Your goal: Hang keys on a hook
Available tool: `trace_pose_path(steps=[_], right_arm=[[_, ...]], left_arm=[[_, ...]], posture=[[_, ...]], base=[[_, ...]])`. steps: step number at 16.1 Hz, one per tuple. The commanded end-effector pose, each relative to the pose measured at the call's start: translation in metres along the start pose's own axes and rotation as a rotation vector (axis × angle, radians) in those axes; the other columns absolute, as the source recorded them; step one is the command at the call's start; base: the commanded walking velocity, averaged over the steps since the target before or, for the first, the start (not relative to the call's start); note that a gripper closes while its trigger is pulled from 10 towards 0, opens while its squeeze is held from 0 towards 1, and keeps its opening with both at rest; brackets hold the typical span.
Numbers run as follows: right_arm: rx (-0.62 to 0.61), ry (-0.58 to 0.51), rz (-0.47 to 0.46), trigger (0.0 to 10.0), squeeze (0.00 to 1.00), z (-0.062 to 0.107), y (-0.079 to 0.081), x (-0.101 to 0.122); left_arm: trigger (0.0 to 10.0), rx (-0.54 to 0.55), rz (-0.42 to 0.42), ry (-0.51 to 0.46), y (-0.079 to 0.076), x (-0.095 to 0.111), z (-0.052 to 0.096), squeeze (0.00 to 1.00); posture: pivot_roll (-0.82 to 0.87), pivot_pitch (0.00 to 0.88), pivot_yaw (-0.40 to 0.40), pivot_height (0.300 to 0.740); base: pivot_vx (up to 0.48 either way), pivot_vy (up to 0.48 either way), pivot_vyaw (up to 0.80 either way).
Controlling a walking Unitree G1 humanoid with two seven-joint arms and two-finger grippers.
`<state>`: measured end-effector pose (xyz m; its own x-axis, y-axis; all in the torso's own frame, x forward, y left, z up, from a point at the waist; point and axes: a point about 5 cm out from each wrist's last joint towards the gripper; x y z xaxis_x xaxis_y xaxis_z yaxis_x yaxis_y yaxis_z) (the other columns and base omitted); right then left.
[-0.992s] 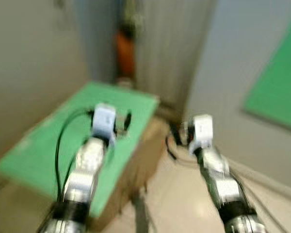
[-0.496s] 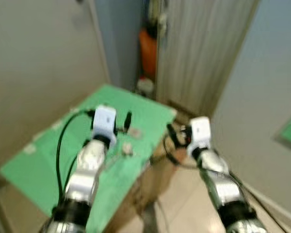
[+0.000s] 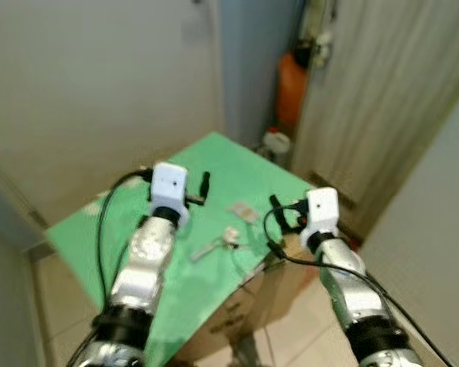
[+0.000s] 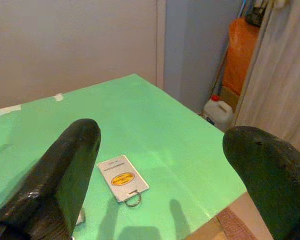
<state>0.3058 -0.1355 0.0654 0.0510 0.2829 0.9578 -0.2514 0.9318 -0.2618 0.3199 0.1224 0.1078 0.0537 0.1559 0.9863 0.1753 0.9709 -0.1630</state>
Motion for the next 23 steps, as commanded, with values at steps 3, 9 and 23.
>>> trace_pose_path(steps=[3,9,23], right_arm=[[-0.01,-0.003,-0.007,10.0,0.0,0.005,-0.004,0.002],[-0.015,0.033,0.037,10.0,0.0,0.042,-0.022,-0.006],[0.017,0.205,0.112,10.0,0.0,0.129,-0.06,0.002]], left_arm=[[10.0,-0.015,-0.003,0.032,-0.006,-0.004,-0.014,0.0],[10.0,0.041,0.018,0.133,-0.003,-0.028,-0.021,0.0],[10.0,0.176,0.027,0.442,-0.006,-0.111,0.016,0.0]], posture=[[-0.05,0.0,0.029,0.74],[-0.14,0.037,-0.006,0.74],[-0.33,0.192,-0.121,0.74]], base=[[0.0,0.0,0.0],[0.0,0.0,0.0],[0.0,0.0,0.0]])
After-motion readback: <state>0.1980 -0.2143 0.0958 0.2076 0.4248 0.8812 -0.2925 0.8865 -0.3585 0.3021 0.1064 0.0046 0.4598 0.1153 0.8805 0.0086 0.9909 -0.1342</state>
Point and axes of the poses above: a point about 5 cm out from each wrist's last joint towards the gripper, its own z axis pointing back from the gripper into the wrist, its own x axis along the axis of the wrist's last joint, y = z × x, and after that the axes turned 15 degrees about z, right-handed
